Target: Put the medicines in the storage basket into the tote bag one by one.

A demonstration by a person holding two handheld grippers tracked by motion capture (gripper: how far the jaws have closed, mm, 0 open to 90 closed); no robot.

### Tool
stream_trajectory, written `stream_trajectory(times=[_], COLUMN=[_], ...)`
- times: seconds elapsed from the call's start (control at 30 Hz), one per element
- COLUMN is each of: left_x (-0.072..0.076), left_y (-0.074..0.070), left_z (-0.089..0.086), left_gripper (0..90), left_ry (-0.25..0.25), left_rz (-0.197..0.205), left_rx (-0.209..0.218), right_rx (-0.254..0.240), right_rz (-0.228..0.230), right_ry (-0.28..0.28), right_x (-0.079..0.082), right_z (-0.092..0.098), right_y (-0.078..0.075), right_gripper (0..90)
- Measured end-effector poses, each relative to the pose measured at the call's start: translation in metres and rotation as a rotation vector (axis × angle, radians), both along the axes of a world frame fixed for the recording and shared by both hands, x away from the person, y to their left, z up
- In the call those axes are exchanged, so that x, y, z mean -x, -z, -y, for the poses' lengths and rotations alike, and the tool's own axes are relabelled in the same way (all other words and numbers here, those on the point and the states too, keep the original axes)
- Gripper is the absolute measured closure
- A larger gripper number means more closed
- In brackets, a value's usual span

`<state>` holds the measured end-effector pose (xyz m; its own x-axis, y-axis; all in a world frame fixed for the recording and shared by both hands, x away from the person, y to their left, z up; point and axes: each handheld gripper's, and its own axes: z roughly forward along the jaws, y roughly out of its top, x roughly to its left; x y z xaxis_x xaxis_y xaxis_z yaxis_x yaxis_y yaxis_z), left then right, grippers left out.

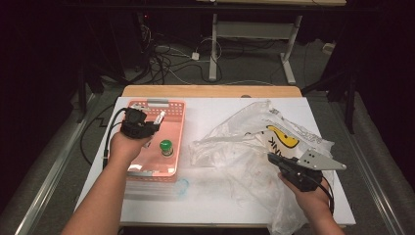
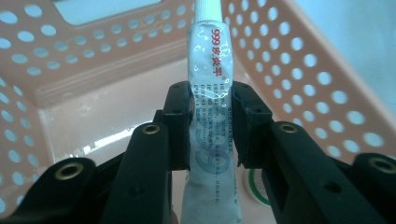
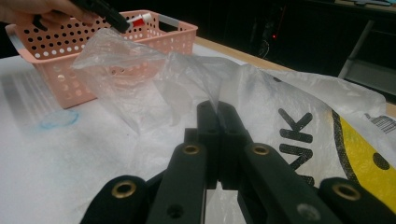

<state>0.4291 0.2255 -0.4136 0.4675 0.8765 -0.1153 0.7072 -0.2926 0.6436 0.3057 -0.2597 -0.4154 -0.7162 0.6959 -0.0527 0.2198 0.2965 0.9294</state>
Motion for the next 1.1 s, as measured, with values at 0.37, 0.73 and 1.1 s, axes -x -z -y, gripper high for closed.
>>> stream_trajectory(times=[0.37,0.73,1.1], left_x=[0.04,0.078,0.102], left_y=[-0.012,-0.02,-0.022], left_z=[0.001,0.016,0.032], left_gripper=[68.6,68.6,68.6], left_ry=[0.028,0.078,0.128], left_rz=[0.107,0.203,0.239], left_rx=[0.088,0.133,0.154], right_rx=[0.006,0.006,0.01], right_rz=[-0.003,-0.002,0.0], right_ry=[0.003,0.005,0.0], right_x=[0.0,0.0,0.002], right_z=[-0.002,-0.002,-0.004], right_y=[0.002,0.002,0.003], right_gripper=[90.0,90.0,90.0])
